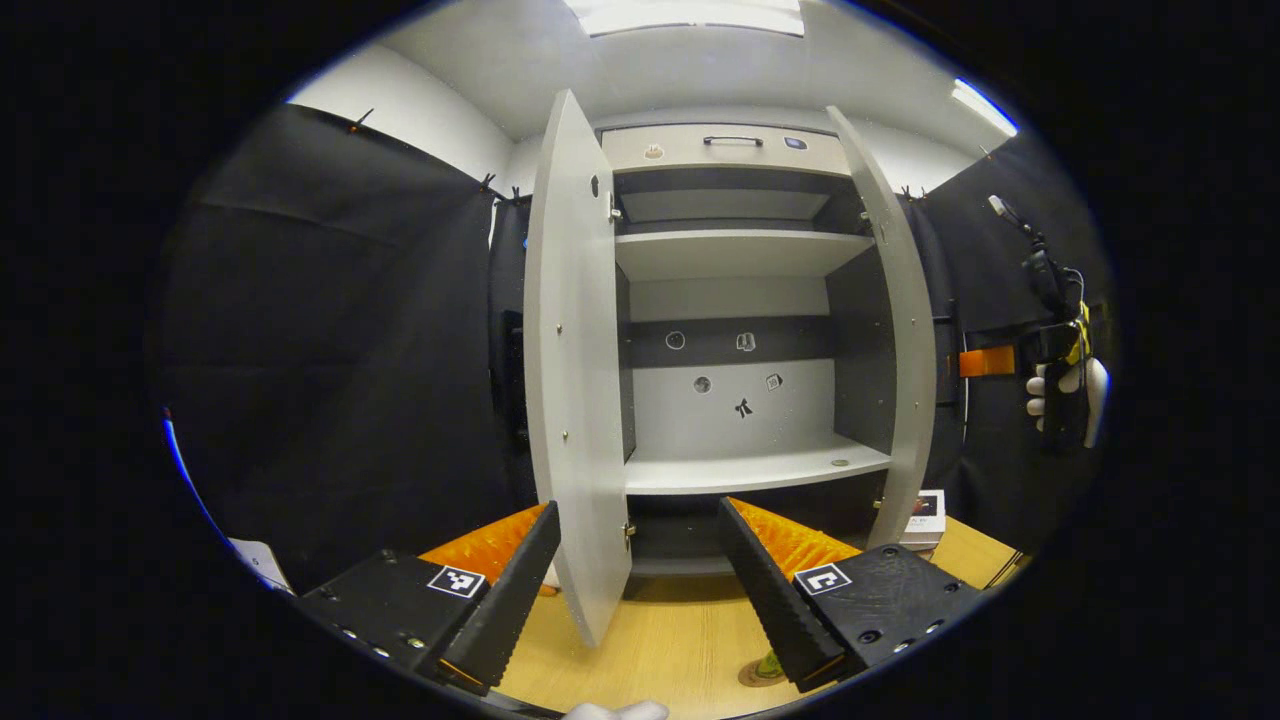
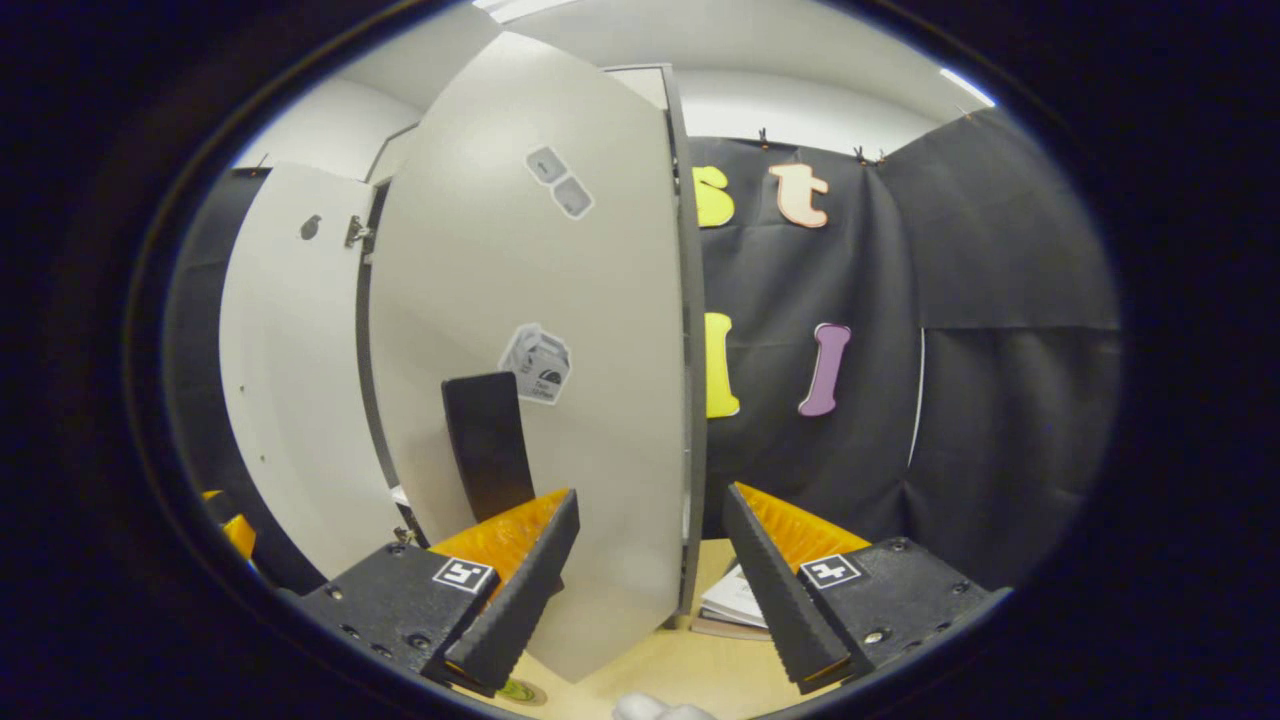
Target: Grasp the bottle in the cabinet with the left hand and place it on the coaster, then close the right door with the right hand and the left door with the left hand.
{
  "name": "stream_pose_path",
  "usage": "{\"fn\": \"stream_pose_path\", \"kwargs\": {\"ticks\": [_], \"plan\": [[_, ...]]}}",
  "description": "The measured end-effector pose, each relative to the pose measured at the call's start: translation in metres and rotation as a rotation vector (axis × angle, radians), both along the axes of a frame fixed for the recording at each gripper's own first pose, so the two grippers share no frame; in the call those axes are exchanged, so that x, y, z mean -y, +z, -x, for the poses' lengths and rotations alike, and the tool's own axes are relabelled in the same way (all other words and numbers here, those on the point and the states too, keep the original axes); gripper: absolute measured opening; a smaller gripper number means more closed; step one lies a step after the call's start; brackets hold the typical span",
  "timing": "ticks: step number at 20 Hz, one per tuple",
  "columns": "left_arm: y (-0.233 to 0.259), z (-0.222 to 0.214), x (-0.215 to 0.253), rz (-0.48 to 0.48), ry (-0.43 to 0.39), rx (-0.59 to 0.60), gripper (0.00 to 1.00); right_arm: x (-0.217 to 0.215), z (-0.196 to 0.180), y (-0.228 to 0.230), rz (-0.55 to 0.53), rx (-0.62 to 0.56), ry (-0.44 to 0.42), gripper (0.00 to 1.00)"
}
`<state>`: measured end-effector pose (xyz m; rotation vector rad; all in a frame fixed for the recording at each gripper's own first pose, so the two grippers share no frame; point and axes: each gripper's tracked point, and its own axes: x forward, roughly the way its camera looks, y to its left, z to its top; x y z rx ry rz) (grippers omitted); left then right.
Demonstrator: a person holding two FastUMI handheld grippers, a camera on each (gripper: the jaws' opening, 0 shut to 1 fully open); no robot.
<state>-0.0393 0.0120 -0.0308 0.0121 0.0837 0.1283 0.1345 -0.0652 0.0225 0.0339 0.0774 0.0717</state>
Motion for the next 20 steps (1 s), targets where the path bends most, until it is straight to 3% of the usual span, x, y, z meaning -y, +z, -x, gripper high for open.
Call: {"fn": "stream_pose_path", "kwargs": {"ticks": [4, 5, 6, 14, 20], "plan": [[0.004, 0.0, -0.02, -0.001, -0.007, 0.014, 0.96, -0.056, 0.008, -0.006, -0.038, -0.017, 0.113, 0.94], [0.007, 0.001, -0.022, -0.002, -0.006, 0.021, 0.96, -0.061, 0.011, -0.005, -0.031, -0.012, 0.117, 0.97], [0.008, 0.002, -0.025, -0.005, -0.005, 0.029, 0.96, -0.065, 0.014, -0.004, -0.026, -0.005, 0.123, 0.94], [0.004, 0.006, -0.048, 0.009, 0.006, 0.022, 0.96, -0.086, 0.036, -0.013, 0.013, -0.011, 0.14, 0.97], [0.01, -0.01, -0.096, -0.013, 0.052, 0.019, 0.96, -0.097, 0.061, -0.044, 0.023, -0.059, 0.151, 0.97]]}}
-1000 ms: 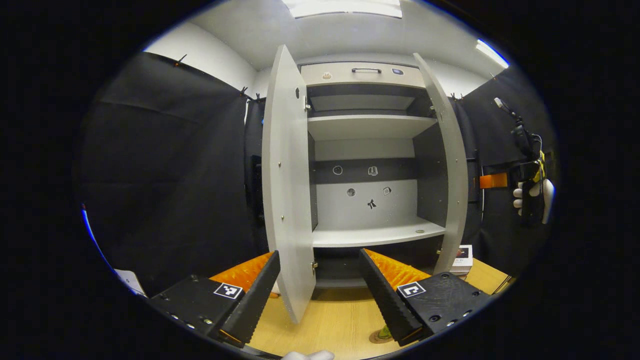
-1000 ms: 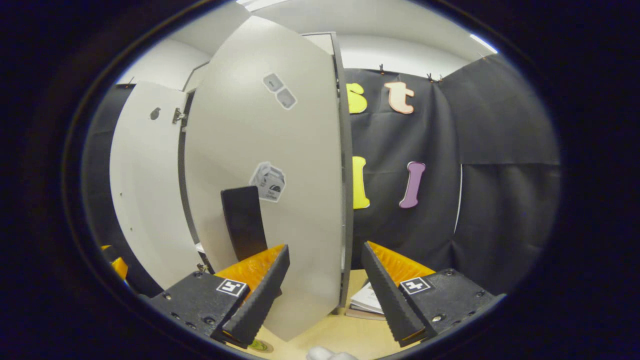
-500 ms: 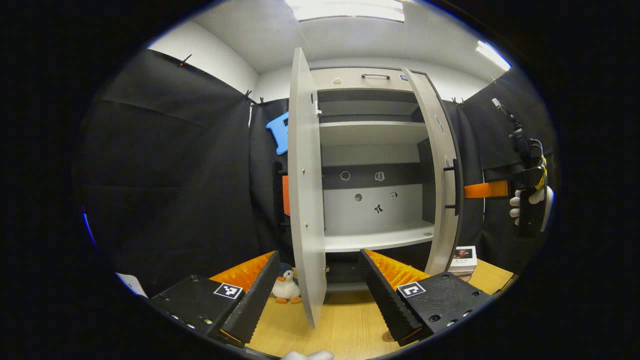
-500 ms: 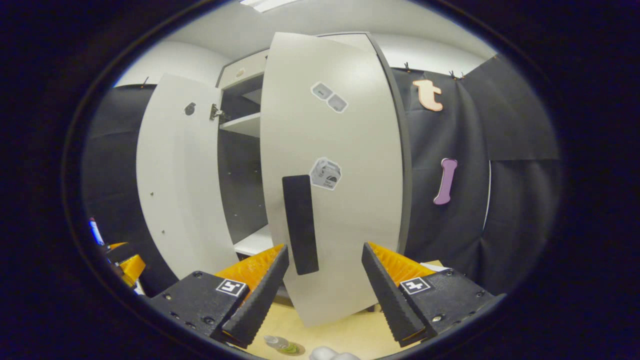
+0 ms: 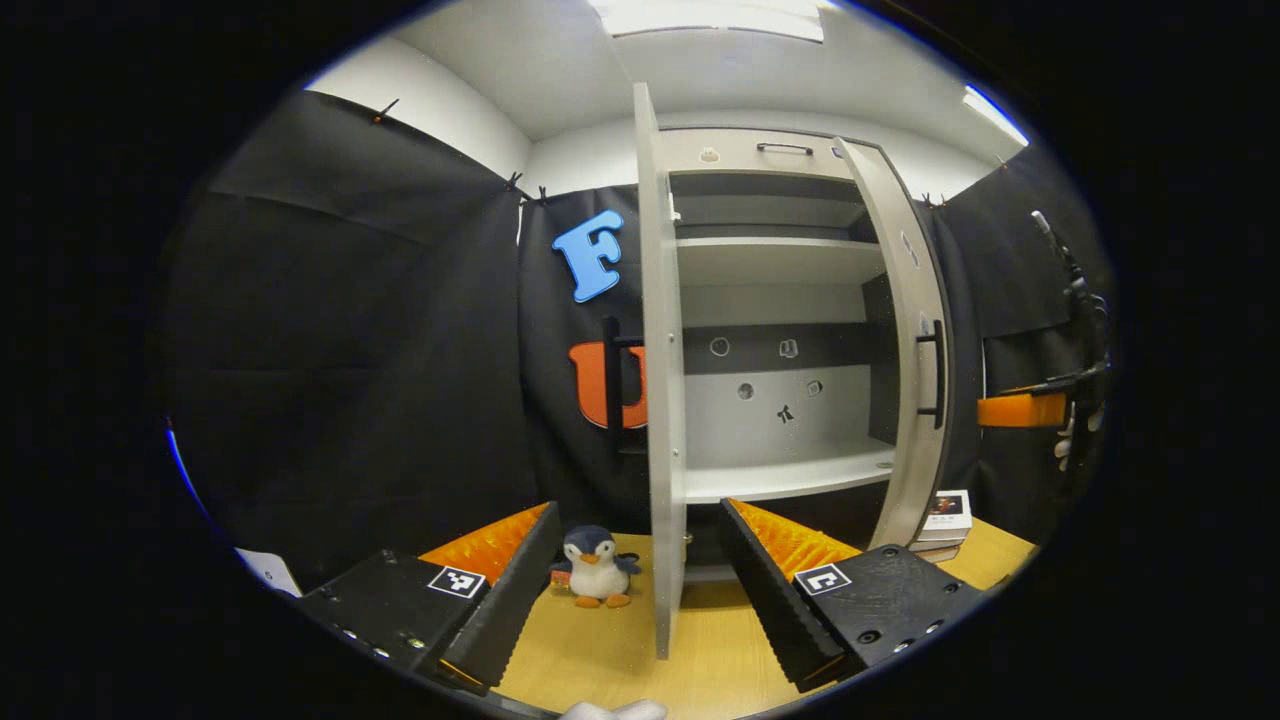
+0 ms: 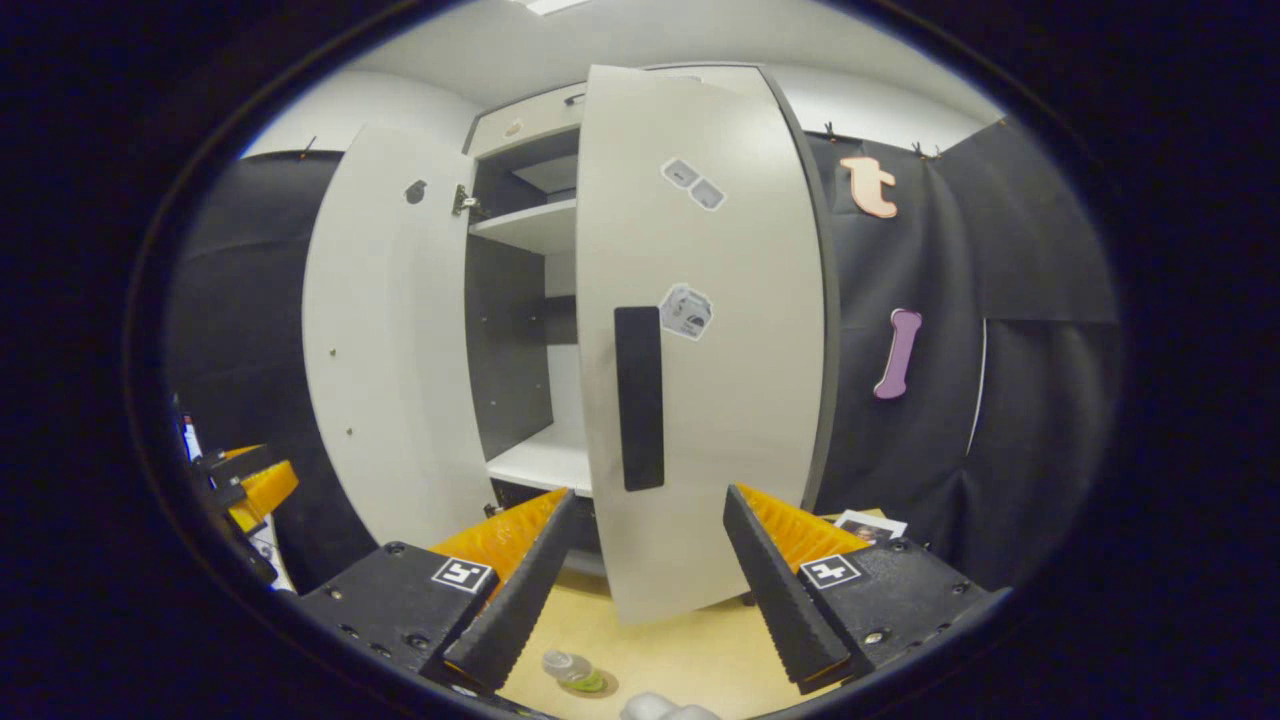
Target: Grasp the bottle in the cabinet with the left hand and place it on the coaster, then close the right door with the right hand and the left door with the left hand.
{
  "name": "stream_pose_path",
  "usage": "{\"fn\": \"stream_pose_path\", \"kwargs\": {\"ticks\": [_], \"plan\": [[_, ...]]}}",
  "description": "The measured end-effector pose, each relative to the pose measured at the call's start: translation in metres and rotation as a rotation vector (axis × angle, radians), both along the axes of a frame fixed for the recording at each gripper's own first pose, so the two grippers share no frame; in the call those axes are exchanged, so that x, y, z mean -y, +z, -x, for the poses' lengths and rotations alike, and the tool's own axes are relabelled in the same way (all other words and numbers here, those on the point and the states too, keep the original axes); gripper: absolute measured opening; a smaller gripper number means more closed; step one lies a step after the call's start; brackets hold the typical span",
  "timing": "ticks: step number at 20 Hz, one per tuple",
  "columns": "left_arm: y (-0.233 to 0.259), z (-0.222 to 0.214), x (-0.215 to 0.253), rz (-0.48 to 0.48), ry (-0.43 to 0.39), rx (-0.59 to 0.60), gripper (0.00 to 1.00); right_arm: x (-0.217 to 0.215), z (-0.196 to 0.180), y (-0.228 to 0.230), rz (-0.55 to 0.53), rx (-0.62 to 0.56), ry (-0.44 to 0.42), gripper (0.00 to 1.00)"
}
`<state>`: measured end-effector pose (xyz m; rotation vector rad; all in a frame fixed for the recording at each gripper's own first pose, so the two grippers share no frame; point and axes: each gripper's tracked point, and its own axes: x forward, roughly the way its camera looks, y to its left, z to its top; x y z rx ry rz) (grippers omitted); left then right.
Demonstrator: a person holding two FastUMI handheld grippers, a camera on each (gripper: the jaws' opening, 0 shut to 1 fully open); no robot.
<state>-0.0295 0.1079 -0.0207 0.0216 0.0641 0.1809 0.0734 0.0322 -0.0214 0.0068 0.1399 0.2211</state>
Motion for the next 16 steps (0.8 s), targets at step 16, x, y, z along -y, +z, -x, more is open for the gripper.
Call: {"fn": "stream_pose_path", "kwargs": {"ticks": [16], "plan": [[0.032, -0.082, -0.125, -0.013, 0.121, 0.048, 0.96, 0.016, 0.06, -0.032, 0.012, -0.099, -0.136, 0.97]]}}
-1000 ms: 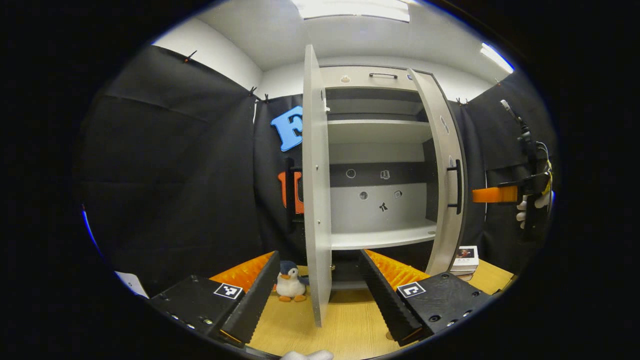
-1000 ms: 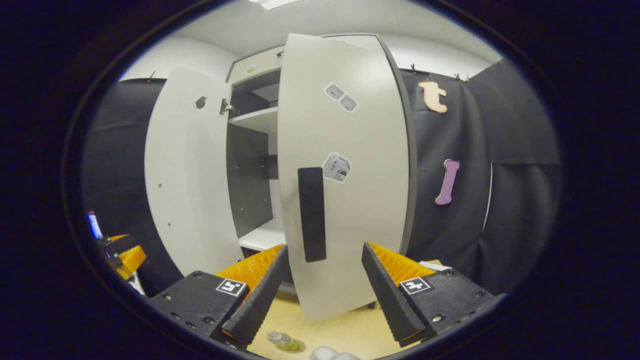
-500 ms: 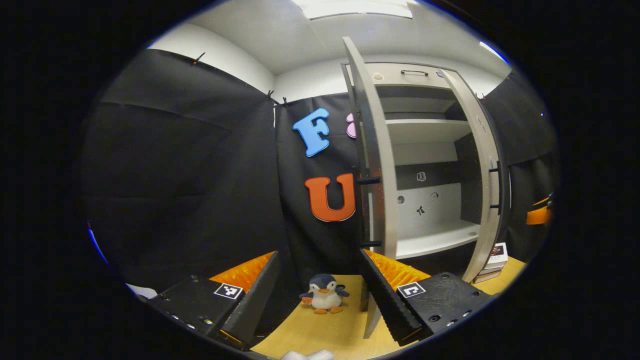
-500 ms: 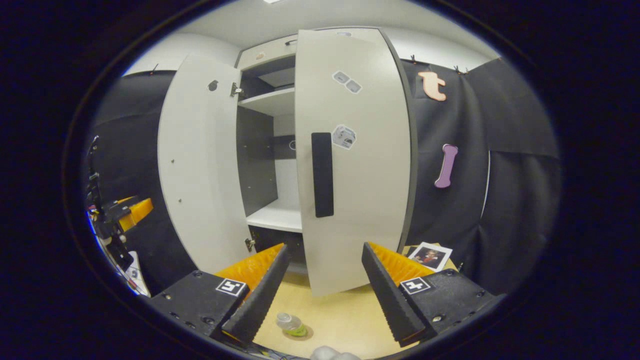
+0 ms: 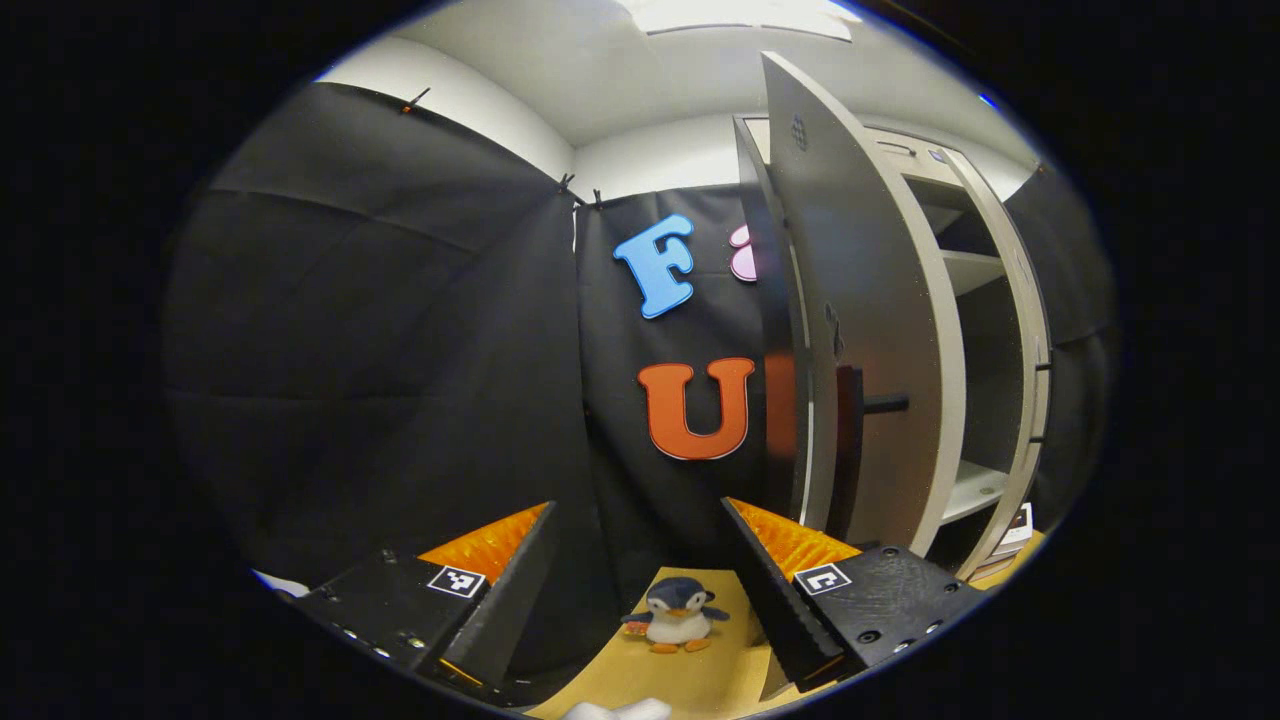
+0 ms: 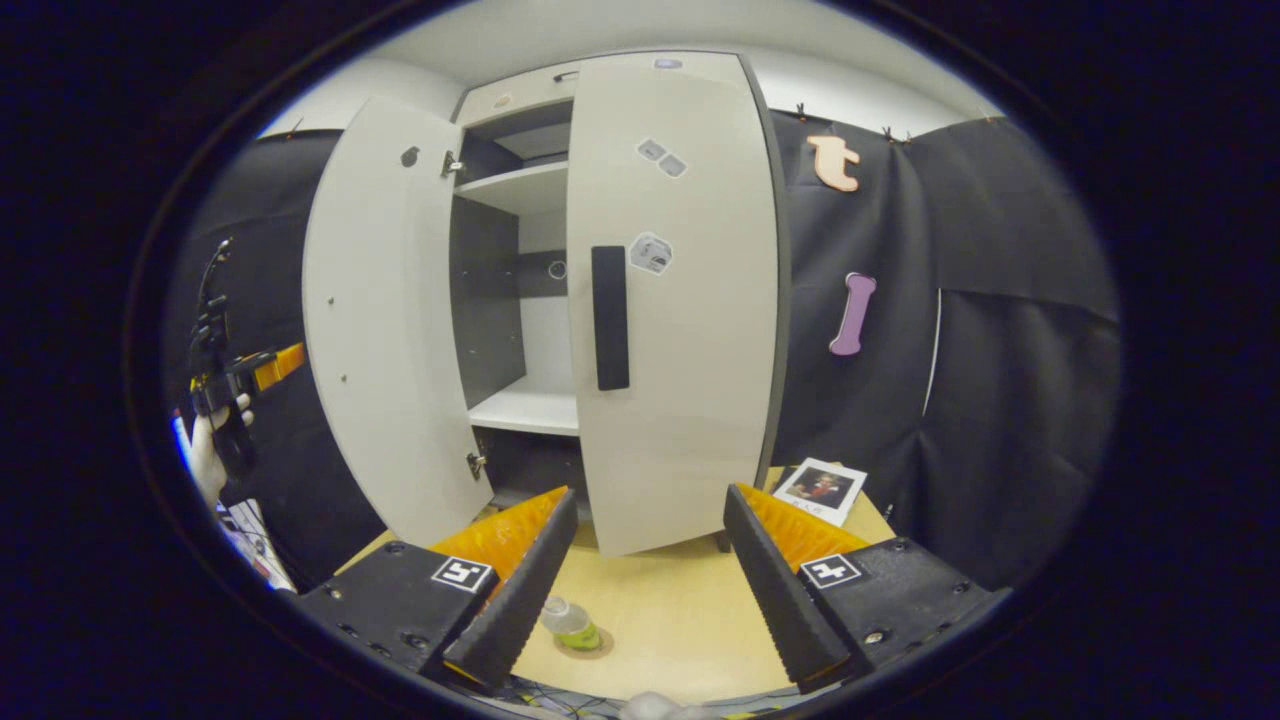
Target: Grasp the bottle in the cabinet with the left hand and place it on the coaster, then close the right door with the right hand and the left door with the left hand.
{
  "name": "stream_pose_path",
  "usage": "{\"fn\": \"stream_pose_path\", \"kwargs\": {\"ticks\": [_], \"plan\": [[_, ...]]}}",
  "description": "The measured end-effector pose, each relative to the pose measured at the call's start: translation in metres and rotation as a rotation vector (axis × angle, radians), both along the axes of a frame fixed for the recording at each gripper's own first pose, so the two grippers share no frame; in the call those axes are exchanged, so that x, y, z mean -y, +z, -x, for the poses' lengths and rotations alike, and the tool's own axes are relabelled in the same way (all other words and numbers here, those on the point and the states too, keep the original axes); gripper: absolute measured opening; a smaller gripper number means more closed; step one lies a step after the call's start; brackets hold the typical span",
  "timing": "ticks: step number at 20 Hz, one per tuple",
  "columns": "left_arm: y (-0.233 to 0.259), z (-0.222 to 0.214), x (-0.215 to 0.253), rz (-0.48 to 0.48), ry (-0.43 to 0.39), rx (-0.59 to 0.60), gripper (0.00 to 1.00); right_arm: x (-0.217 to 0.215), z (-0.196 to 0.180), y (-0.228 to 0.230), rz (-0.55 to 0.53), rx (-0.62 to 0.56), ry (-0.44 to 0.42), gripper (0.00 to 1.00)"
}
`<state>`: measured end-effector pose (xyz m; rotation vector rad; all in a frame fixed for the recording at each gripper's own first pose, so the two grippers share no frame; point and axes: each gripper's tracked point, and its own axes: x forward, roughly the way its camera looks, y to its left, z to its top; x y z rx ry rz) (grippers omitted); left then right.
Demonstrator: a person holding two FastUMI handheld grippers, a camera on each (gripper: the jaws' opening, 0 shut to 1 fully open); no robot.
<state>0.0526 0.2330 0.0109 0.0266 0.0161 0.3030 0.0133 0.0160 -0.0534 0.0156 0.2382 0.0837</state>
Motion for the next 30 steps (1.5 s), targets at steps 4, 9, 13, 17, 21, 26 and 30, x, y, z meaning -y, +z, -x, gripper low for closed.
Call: {"fn": "stream_pose_path", "kwargs": {"ticks": [4, 9, 13, 17, 21, 26, 30], "plan": [[0.014, -0.016, 0.015, -0.033, -0.018, 0.031, 0.96, 0.01, 0.002, 0.004, 0.004, 0.005, -0.012, 0.97], [0.011, -0.023, 0.027, -0.027, -0.006, 0.008, 0.91, 0.019, 0.002, 0.004, -0.018, 0.001, 0.007, 0.97], [0.013, -0.019, 0.035, -0.019, -0.008, 0.022, 0.89, 0.025, 0.0, 0.004, -0.016, 0.005, 0.016, 0.94], [0.026, -0.017, 0.059, -0.052, -0.032, 0.049, 0.94, 0.031, -0.004, 0.007, -0.019, 0.013, 0.035, 0.94], [0.026, -0.02, 0.092, -0.048, -0.075, 0.053, 0.93, 0.037, -0.009, 0.008, -0.031, 0.019, 0.038, 0.94], [0.027, -0.032, 0.136, -0.033, -0.146, 0.051, 0.89, 0.049, -0.011, 0.003, -0.033, 0.005, 0.019, 0.94], [0.027, -0.049, 0.171, -0.021, -0.223, 0.051, 0.93, 0.054, -0.007, 0.001, -0.021, 0.003, -0.002, 0.94]]}}
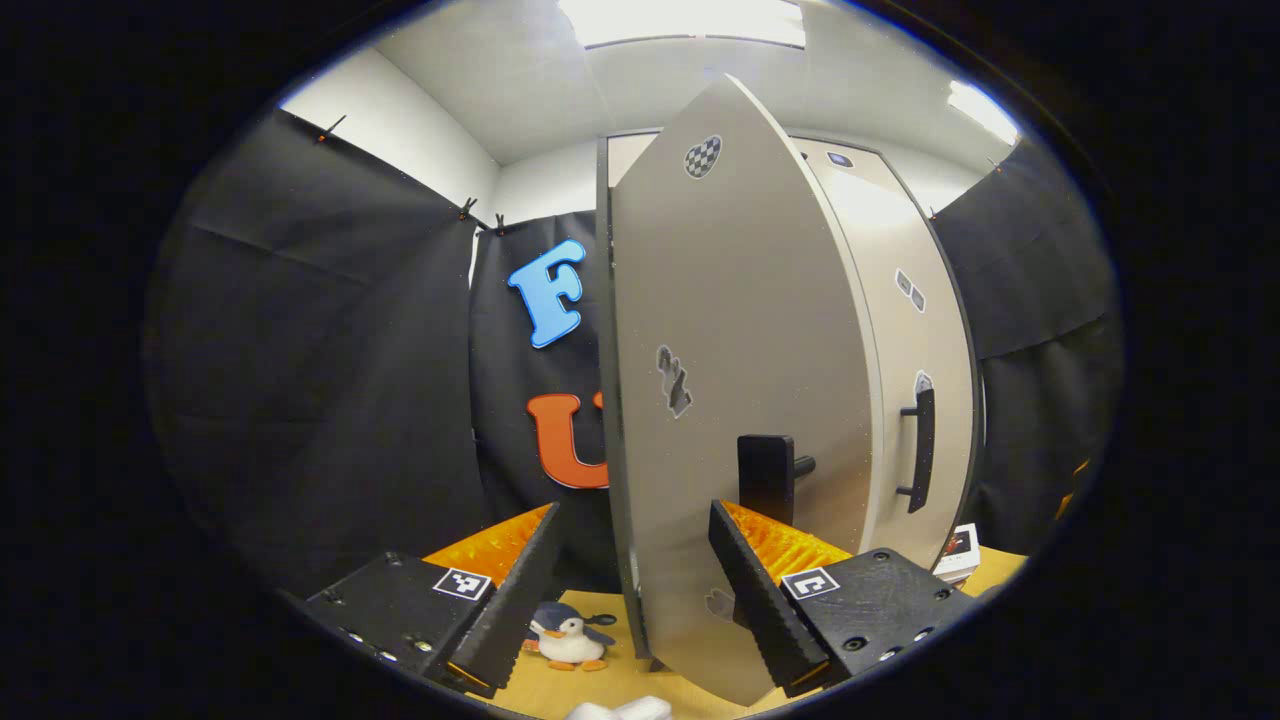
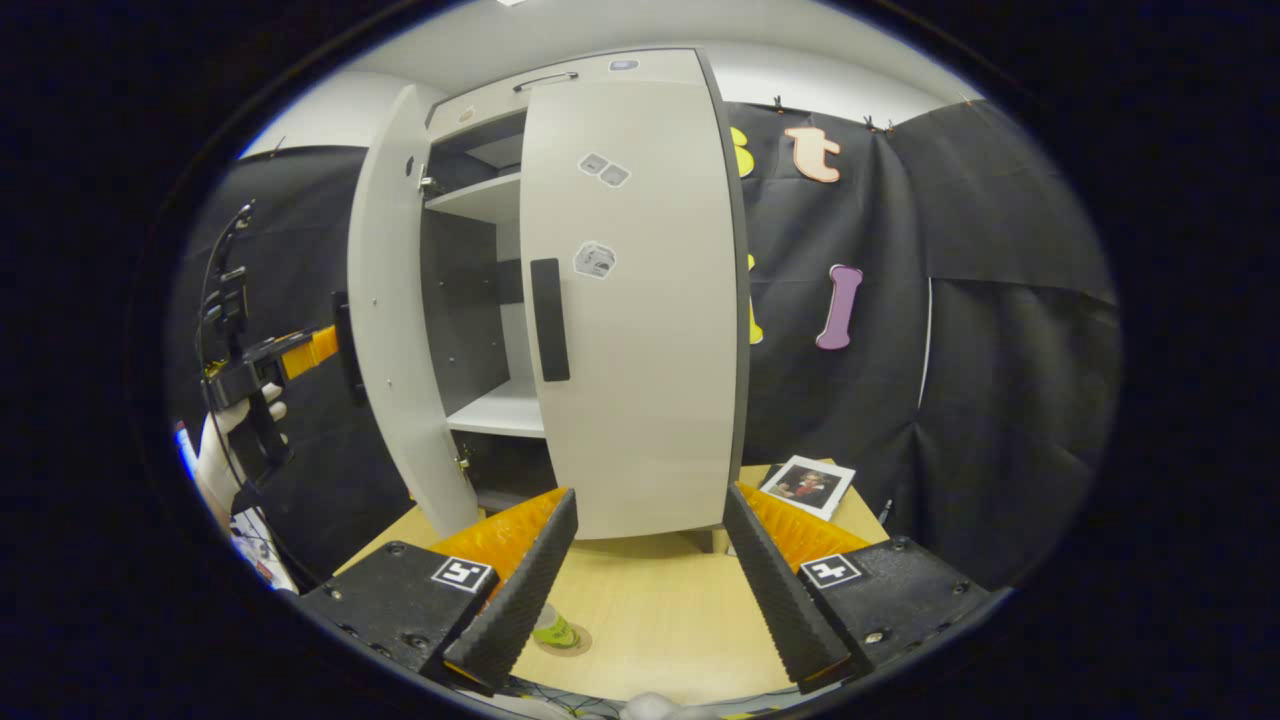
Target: Grasp the bottle in the cabinet with the left hand and place it on the coaster, then close the right door with the right hand and the left door with the left hand.
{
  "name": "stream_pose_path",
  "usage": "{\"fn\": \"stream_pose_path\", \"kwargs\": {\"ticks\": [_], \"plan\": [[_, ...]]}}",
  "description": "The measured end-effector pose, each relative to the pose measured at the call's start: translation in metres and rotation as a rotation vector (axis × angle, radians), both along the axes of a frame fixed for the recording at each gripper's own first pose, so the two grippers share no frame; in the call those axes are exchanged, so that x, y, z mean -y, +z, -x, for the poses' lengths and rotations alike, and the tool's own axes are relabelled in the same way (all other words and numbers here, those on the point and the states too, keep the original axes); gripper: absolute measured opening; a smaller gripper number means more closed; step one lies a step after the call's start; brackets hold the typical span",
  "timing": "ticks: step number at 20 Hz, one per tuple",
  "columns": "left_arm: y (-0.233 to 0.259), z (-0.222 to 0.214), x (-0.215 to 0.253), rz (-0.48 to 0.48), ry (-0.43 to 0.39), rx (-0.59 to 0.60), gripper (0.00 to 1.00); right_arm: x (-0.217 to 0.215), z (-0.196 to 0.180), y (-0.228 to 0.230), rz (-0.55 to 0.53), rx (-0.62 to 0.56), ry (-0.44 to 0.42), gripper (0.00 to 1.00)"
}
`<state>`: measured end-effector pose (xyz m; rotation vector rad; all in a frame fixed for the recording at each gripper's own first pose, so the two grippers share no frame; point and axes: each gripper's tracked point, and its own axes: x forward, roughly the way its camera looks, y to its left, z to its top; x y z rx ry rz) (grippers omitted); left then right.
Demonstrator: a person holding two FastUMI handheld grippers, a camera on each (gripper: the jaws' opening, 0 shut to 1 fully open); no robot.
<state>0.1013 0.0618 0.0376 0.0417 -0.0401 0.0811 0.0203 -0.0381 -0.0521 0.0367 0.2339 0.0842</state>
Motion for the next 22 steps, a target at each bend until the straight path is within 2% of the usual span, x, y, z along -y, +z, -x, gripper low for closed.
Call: {"fn": "stream_pose_path", "kwargs": {"ticks": [1, 2, 4, 16, 22], "plan": [[0.001, -0.003, 0.007, 0.002, -0.009, 0.001, 0.89, 0.001, 0.002, 0.0, 0.001, 0.001, -0.005, 0.94], [-0.001, -0.004, 0.009, 0.001, -0.006, 0.002, 0.96, 0.002, 0.003, 0.001, 0.001, 0.004, -0.009, 0.94], [-0.001, -0.005, 0.01, -0.007, -0.003, -0.001, 0.96, 0.004, 0.006, 0.003, 0.003, 0.01, -0.019, 0.97], [-0.014, 0.001, 0.021, 0.029, -0.061, -0.079, 0.96, -0.014, 0.01, 0.02, -0.005, 0.071, -0.023, 0.97], [-0.04, 0.049, 0.035, 0.031, -0.073, -0.135, 0.96, -0.023, 0.009, 0.021, -0.005, 0.093, -0.022, 0.94]]}}
